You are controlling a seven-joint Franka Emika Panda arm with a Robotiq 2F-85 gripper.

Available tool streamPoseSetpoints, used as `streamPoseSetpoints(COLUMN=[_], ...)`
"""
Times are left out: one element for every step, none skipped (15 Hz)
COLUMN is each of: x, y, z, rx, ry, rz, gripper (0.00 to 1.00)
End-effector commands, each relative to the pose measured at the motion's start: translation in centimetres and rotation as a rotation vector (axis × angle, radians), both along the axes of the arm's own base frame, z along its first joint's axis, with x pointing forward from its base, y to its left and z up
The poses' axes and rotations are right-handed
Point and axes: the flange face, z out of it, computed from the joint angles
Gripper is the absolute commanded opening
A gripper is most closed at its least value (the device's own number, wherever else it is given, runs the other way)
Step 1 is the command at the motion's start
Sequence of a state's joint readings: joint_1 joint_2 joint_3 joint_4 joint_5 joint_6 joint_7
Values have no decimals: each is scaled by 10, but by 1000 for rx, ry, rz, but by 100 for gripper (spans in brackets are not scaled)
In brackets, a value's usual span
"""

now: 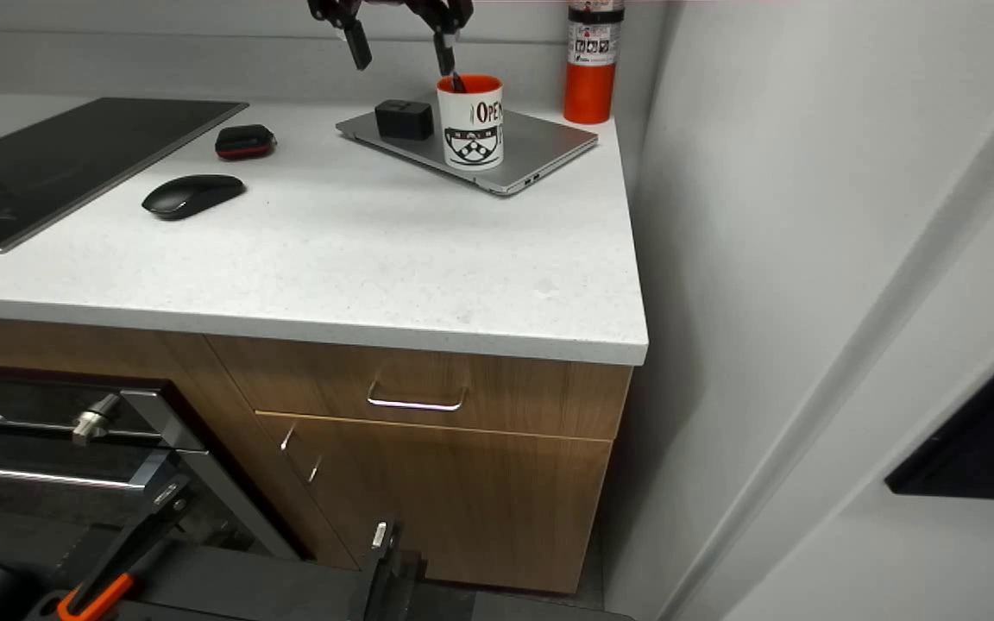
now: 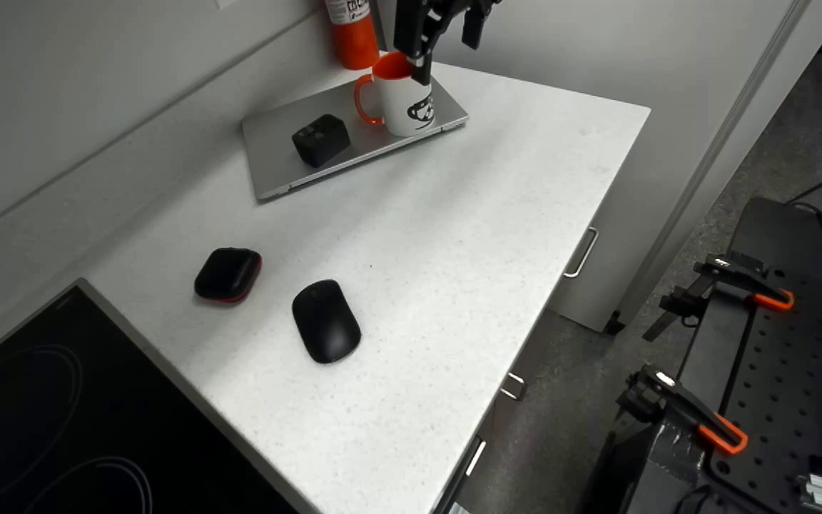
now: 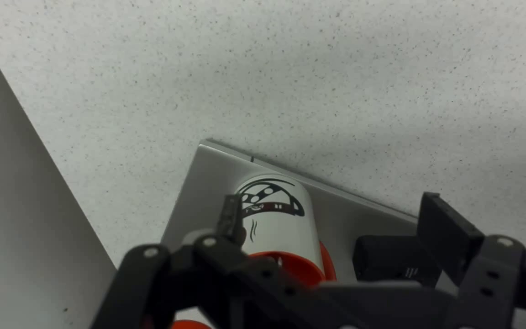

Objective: Remove the pen from the cup and put it on the shelf

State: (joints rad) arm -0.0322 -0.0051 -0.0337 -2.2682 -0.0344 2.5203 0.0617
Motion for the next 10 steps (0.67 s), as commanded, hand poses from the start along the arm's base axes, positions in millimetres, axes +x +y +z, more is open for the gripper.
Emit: streamPoseSetpoints(x=[24,29,33,38,43,47,51,54,56,59], y=[-10,-12,-15,-18,-21,-23,-25,-26,-27,-28], z=[-7,-9,-11,-13,-14,-16,-18,-20,-21,-22], rx=[11,13,19,22,28,31,35,37,44,50], ry=[-25,-30,-39,-45,-55,-55,-55,-52,-45,-43], rz=[-56,-70,-84,-97,-108,-115,-118,-122,-120,-121], gripper=[100,100,100,100,100,100,100,100,100,77])
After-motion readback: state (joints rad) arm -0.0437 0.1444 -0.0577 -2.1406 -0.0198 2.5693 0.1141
